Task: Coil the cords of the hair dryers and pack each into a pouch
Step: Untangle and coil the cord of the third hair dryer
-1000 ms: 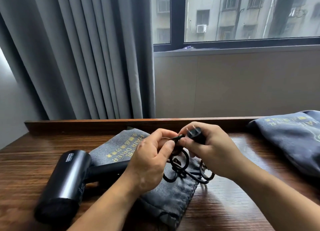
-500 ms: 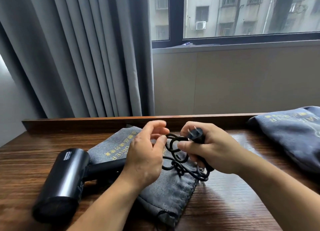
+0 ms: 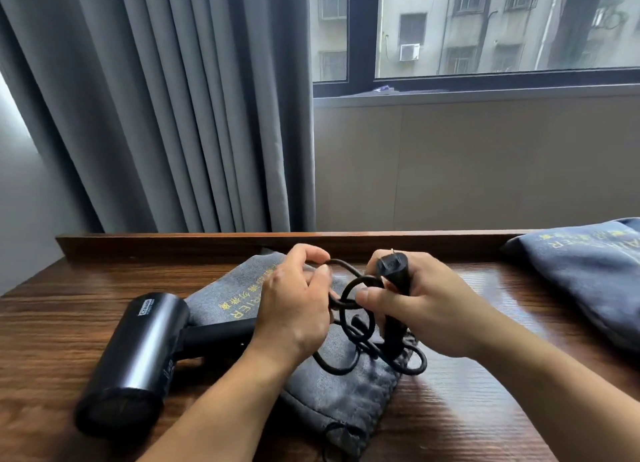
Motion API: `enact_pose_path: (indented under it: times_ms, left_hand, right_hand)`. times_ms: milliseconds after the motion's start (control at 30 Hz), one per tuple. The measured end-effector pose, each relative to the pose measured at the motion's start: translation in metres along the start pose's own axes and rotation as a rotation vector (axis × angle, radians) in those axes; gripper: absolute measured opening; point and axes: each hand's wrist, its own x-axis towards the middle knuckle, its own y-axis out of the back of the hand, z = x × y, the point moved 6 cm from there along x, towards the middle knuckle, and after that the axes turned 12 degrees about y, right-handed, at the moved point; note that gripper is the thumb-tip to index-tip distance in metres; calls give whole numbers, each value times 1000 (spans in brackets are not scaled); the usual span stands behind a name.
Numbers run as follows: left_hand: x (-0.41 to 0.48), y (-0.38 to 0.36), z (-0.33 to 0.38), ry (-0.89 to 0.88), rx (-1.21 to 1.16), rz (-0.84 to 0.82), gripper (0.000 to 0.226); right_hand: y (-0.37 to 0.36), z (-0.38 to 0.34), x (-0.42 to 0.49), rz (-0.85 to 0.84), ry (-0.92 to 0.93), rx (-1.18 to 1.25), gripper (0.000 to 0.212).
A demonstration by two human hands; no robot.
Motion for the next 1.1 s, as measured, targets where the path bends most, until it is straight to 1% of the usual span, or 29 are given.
enact_pose_path:
  times_ms: [33, 100, 133, 167, 233, 300, 333, 400, 467, 567, 633, 700, 733, 767, 833, 867, 933, 967, 1033, 1100]
  left_hand:
    - [-3, -1, 4, -66, 77, -18, 24]
    - [-12, -3, 17, -320, 172, -97, 41]
    - [-16, -4, 21, -450, 191, -136, 43]
    - [-19, -4, 24, -539, 205, -171, 41]
    - [-19, -3, 26, -608, 220, -188, 30]
    - [-18, 0, 27, -604, 240, -117, 20]
    - [-16, 2, 27, -576, 241, -63, 19]
    - [-12, 8, 22, -457, 206, 42, 21]
    - [-11, 10, 19, -350, 172, 111, 20]
    - [-9, 13, 15, -236, 129, 165, 15]
    - [2, 18, 6, -121, 105, 186, 24]
    - [8, 14, -4, -39, 192, 102, 32]
    - [6, 10, -3, -70, 261, 50, 38]
    - [3, 7, 2, -153, 299, 5, 44]
    - [-4, 2, 11, -332, 279, -100, 50]
    - [-8, 0, 14, -394, 248, -175, 49]
    - [-14, -6, 19, -481, 207, -282, 37]
    - [-17, -9, 20, -498, 205, -295, 30]
    - [-19, -9, 22, -476, 190, -287, 18]
    - [-17, -6, 21, -437, 155, -248, 14]
  right_hand:
    - [0, 1, 0, 10, 0, -13, 29]
    - [2, 3, 0, 21, -11, -20, 27]
    - [4, 6, 0, 36, -26, 1, 26]
    - [7, 7, 0, 59, -46, 35, 24]
    - [10, 11, -1, 94, -91, 94, 22]
    - [7, 12, -3, 78, -96, 129, 23]
    - [5, 11, -3, 62, -91, 153, 23]
    - [0, 8, -3, 47, -105, 230, 22]
    - [-2, 6, -2, 35, -128, 277, 21]
    - [0, 4, -1, 41, -118, 288, 21]
    - [0, 3, -1, 54, -110, 317, 21]
    - [-1, 1, -1, 65, -105, 342, 19]
    - [-3, 2, 0, 75, -113, 349, 19]
    - [-3, 3, 0, 86, -128, 355, 18]
    - [-3, 5, -1, 125, -170, 369, 15]
    - [-1, 7, -1, 153, -186, 373, 15]
    - [2, 11, -3, 196, -211, 369, 20]
    - [3, 12, -3, 215, -221, 372, 22]
    - [4, 13, -3, 247, -244, 396, 25]
    - [6, 12, -4, 274, -279, 454, 22]
